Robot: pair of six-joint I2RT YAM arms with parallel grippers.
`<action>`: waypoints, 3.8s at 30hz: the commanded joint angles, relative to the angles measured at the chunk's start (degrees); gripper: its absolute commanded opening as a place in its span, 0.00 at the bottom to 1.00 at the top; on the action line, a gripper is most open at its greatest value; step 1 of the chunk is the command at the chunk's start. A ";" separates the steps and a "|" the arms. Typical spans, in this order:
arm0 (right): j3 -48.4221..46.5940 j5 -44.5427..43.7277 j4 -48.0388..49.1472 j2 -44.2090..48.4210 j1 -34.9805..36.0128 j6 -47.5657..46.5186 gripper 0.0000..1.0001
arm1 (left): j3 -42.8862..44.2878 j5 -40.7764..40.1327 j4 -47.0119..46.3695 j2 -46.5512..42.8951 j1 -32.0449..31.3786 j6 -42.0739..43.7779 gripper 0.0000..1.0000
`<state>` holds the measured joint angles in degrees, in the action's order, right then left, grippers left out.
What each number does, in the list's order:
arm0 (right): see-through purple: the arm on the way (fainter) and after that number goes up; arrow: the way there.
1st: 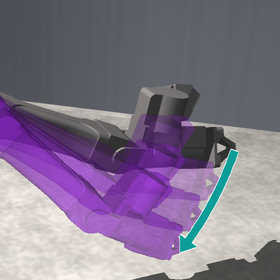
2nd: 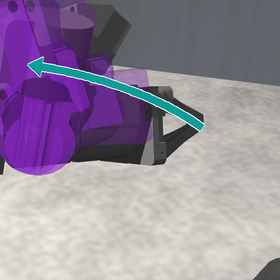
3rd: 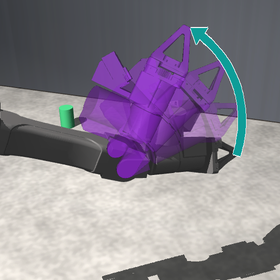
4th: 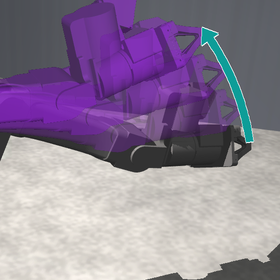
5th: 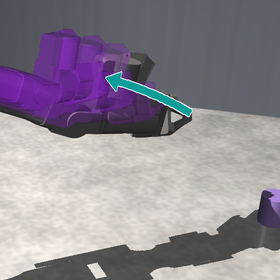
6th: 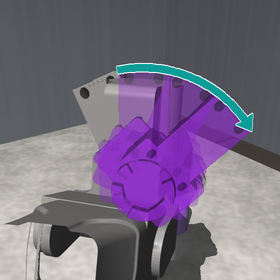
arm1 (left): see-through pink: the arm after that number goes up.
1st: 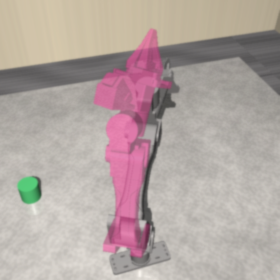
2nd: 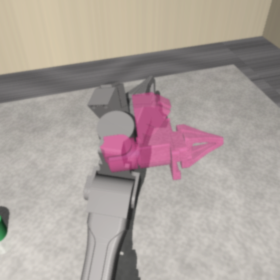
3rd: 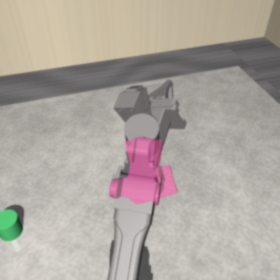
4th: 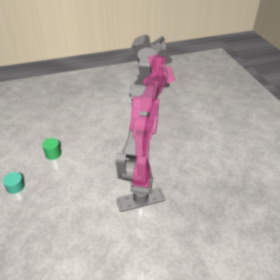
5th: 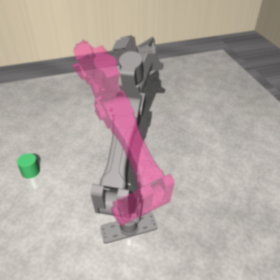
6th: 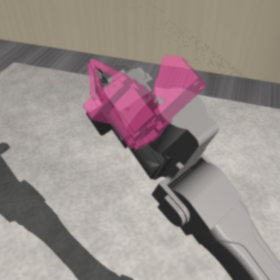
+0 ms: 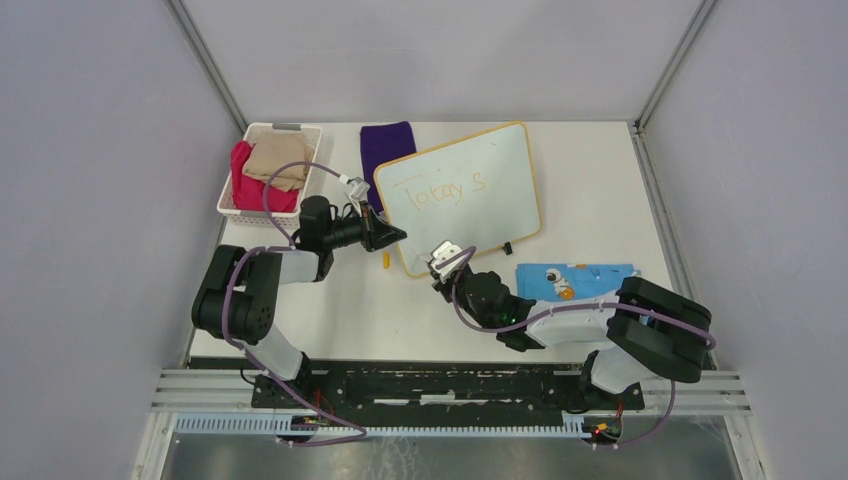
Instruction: Write a sentence on the whiteboard
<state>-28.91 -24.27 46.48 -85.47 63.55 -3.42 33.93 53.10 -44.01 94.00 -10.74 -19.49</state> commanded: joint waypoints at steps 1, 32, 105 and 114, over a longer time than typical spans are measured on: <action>0.10 -0.34 1.34 2.76 -0.51 0.78 0.00 | -0.20 -5.53 5.77 1.99 -0.33 7.00 0.02; -2.85 3.40 -1.69 3.62 -4.77 3.33 0.00 | -0.21 -5.51 5.78 2.00 -0.33 7.00 0.02; 0.07 10.72 -3.46 5.88 -6.44 7.24 0.00 | -0.05 -5.49 6.11 2.27 -0.42 7.00 0.02; 1.08 9.55 -3.93 5.48 -6.34 7.50 0.00 | -0.01 -5.46 6.06 2.24 -0.50 7.00 0.02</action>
<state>-28.14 -14.06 41.17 -79.72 56.90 3.27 34.04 53.12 -43.77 94.00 -10.76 -19.44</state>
